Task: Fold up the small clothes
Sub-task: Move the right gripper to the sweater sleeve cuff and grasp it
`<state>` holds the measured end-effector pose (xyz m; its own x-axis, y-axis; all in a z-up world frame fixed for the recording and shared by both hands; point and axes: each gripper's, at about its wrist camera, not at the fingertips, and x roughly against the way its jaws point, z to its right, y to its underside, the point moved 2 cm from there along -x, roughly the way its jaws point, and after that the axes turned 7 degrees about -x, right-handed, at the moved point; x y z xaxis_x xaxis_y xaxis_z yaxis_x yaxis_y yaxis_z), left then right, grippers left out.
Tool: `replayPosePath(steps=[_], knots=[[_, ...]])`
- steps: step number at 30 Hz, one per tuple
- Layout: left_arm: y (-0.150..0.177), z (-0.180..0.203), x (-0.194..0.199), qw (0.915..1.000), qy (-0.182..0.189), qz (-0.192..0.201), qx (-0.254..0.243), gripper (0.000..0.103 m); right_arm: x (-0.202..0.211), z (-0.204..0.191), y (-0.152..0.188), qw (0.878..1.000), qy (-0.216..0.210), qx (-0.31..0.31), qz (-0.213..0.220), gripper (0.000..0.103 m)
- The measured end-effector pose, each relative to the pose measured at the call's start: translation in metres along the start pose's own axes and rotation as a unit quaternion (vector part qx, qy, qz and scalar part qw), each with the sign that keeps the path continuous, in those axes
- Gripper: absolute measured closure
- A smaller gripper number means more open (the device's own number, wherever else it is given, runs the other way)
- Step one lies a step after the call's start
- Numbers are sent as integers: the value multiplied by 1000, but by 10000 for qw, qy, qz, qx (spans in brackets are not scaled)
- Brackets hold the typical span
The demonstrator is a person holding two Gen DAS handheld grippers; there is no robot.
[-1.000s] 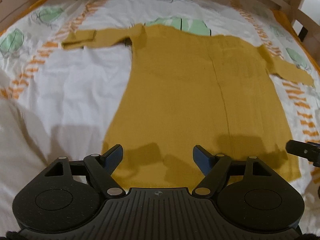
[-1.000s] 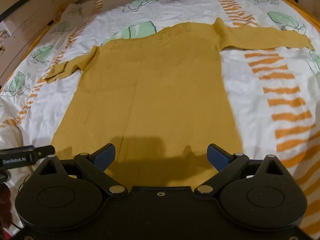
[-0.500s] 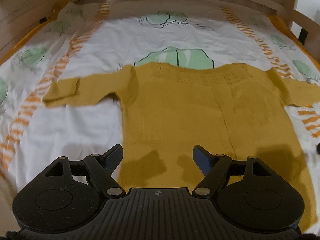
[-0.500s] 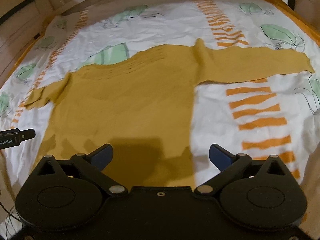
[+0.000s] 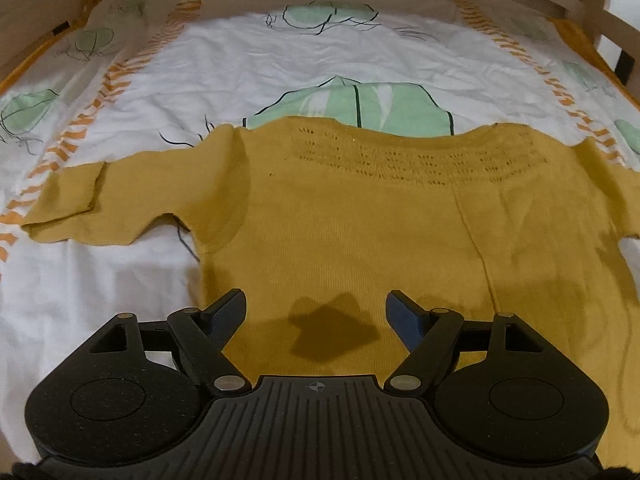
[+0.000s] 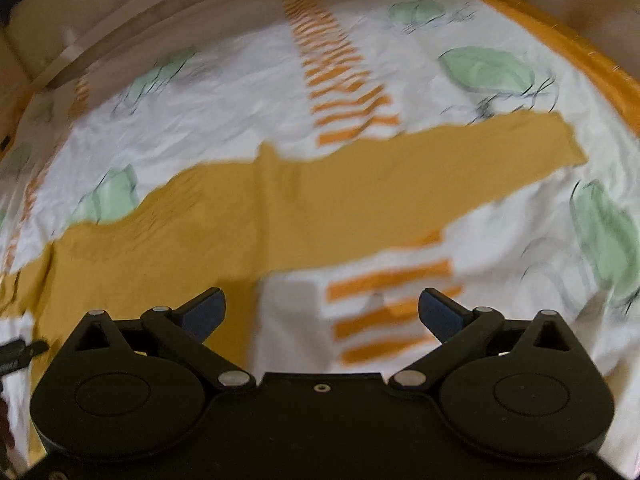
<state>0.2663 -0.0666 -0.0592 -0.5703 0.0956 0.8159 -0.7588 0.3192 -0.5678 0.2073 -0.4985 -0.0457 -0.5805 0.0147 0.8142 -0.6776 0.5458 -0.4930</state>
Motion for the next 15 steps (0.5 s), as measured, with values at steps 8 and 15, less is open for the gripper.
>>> replayPosePath(steps=[8, 15], knots=[[2, -4, -35, 9979, 449, -263, 398, 27, -26, 68, -64, 9985, -60, -526, 140, 0], [5, 4, -46, 9991, 219, -200, 312, 23, -37, 132, -106, 9913, 391, -1066, 666, 1]])
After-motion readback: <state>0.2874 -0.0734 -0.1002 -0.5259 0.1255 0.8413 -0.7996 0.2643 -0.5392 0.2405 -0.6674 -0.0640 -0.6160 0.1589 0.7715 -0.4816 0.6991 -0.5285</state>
